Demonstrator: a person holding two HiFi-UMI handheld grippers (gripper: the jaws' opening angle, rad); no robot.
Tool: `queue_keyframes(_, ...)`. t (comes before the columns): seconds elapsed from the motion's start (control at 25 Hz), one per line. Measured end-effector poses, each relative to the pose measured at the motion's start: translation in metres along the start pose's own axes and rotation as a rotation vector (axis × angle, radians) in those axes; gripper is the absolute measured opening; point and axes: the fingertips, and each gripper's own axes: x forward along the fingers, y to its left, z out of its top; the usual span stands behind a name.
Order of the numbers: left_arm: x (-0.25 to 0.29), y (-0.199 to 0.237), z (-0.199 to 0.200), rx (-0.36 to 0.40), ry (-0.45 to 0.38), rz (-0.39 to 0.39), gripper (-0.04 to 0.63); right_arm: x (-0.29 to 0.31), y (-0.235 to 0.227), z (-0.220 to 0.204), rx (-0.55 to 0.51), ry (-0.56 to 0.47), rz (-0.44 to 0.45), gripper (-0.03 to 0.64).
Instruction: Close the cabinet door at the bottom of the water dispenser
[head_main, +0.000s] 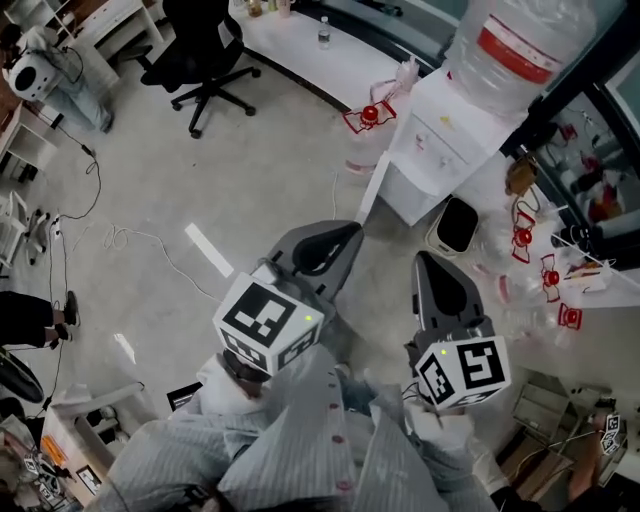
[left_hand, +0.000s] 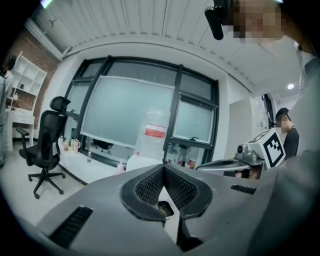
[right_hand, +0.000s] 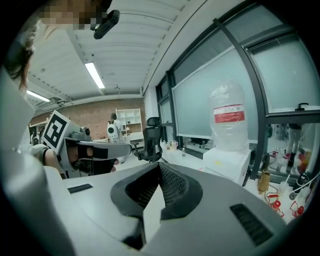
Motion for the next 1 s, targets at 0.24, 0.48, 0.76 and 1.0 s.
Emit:
queue_keyframes(0.24,0.032,0.059,0.020,0.023,0.009,-0.048,0.009,0.066,-0.017,0.020,0.001,-0.002,-0.050,0.012)
queue_keyframes(0.48,0.054,0.093,0.026,0.008,0.018,-0.085,0.009,0.106,-0.024,0.021,0.035,0.011,-0.089,0.012)
queue_keyframes(0.76,0.078,0.114,0.021,-0.021,0.035,-0.098,0.009,0.131,-0.039,0.019,0.053,0.037,-0.099,0.012)
queue_keyframes(1.0,0.109,0.128,0.023,-0.024,0.036,-0.081,0.009,0.152,-0.064,0.018,0.058,0.049,-0.078,0.012)
